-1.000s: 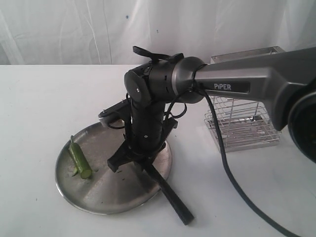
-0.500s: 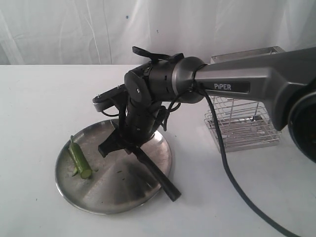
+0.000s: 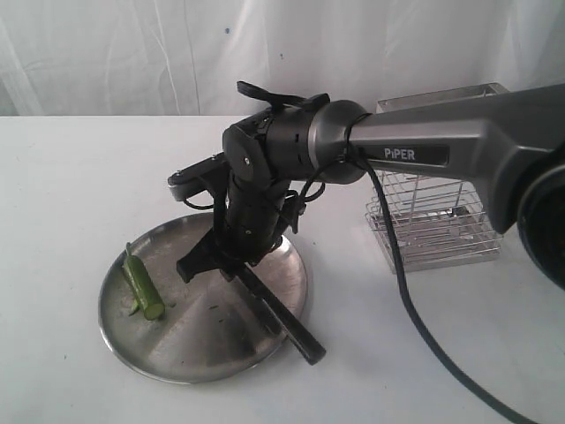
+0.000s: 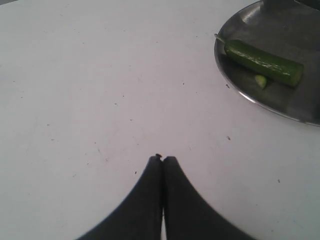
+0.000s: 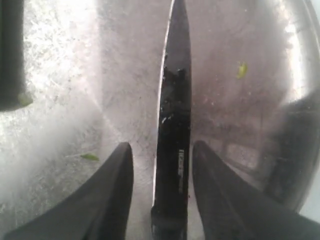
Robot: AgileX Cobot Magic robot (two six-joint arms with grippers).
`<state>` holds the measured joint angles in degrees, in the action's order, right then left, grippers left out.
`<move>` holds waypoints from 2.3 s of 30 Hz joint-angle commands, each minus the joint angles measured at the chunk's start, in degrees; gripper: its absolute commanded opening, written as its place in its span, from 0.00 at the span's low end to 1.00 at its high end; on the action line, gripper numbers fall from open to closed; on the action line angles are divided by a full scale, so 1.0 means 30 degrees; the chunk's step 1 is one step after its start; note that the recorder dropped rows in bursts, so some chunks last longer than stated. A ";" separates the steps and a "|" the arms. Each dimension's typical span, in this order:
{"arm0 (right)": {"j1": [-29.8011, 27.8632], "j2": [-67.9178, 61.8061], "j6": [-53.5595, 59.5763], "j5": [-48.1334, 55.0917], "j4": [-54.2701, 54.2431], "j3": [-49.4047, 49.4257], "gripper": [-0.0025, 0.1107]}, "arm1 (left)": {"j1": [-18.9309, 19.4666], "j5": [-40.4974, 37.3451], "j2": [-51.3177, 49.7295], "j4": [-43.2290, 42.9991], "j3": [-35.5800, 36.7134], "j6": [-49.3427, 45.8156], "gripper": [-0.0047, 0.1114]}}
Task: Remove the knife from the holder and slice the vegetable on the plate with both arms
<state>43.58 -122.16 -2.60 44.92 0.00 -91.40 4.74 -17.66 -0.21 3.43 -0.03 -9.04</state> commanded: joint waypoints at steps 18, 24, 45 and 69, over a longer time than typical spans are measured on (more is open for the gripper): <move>-0.3982 0.3962 0.3757 0.8349 -0.5565 0.0236 0.33 | -0.0092 0.0016 0.0069 0.0098 0.0011 0.0012 0.04; -0.5395 0.4994 0.8826 0.8349 -1.0081 0.3517 0.33 | -0.0092 0.0016 0.0069 0.0098 0.0011 0.0012 0.04; -0.7913 0.5078 1.7735 0.5467 -1.6351 0.8248 0.33 | -0.0092 0.0016 0.0069 0.0098 0.0011 0.0012 0.04; -0.9403 0.1506 1.7627 0.7900 -1.6645 0.8183 0.53 | -0.0092 0.0016 0.0069 0.0098 0.0011 0.0012 0.04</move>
<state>16.06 -117.02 47.15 66.73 -46.73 -66.82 4.74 -17.66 -0.21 3.43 -0.03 -9.04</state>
